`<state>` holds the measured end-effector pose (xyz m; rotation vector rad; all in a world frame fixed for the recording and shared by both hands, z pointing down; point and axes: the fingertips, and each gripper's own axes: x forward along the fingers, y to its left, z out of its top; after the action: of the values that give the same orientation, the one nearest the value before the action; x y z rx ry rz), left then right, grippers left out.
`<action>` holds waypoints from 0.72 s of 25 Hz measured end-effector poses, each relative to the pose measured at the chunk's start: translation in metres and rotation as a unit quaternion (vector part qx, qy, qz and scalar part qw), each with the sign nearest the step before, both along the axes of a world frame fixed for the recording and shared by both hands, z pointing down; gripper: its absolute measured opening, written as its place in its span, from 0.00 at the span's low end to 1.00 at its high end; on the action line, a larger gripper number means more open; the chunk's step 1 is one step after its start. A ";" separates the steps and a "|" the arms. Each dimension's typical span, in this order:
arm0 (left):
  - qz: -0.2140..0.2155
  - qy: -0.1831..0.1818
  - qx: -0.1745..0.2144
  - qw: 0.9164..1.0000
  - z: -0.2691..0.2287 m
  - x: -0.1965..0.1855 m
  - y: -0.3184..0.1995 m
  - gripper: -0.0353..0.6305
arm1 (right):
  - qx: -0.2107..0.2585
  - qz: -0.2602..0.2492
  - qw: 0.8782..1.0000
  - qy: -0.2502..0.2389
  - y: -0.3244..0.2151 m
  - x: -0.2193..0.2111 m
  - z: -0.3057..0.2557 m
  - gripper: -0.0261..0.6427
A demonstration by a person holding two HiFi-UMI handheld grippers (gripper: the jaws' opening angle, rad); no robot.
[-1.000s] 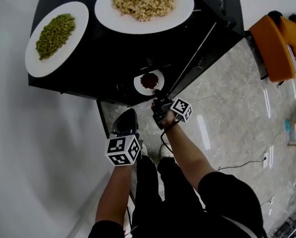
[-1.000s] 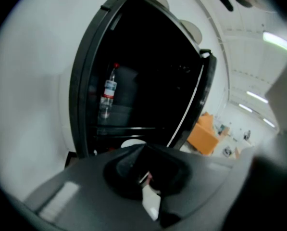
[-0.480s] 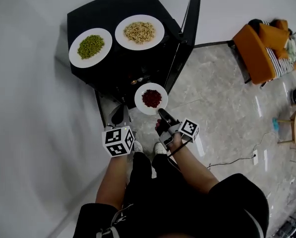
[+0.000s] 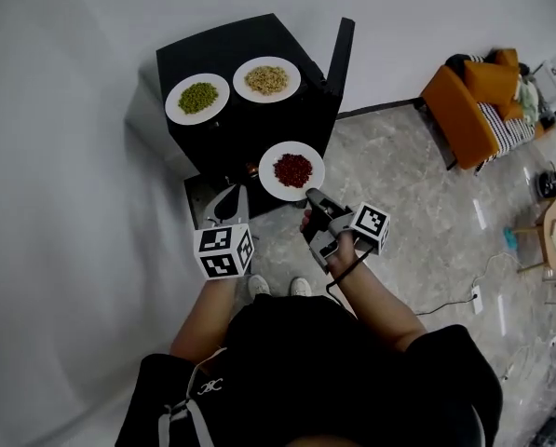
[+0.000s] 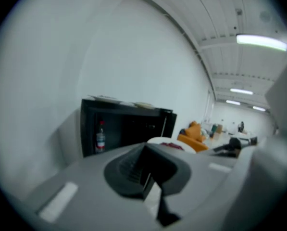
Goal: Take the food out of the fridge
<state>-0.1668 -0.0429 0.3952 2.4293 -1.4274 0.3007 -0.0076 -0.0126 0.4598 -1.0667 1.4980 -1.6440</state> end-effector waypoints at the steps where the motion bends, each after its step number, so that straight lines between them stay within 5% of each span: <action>1: 0.000 0.006 0.004 1.000 -0.006 -0.001 -0.002 0.05 | 0.008 0.003 1.000 -0.004 -0.002 0.000 -0.007 0.05; 18: 0.010 0.022 0.014 1.000 -0.028 -0.014 -0.002 0.05 | 0.029 0.000 1.000 -0.009 -0.009 -0.030 -0.039 0.05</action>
<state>-0.1803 -0.0445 0.3676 2.4580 -1.3991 0.2306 -0.0380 -0.0212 0.4208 -1.0194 1.5247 -1.5969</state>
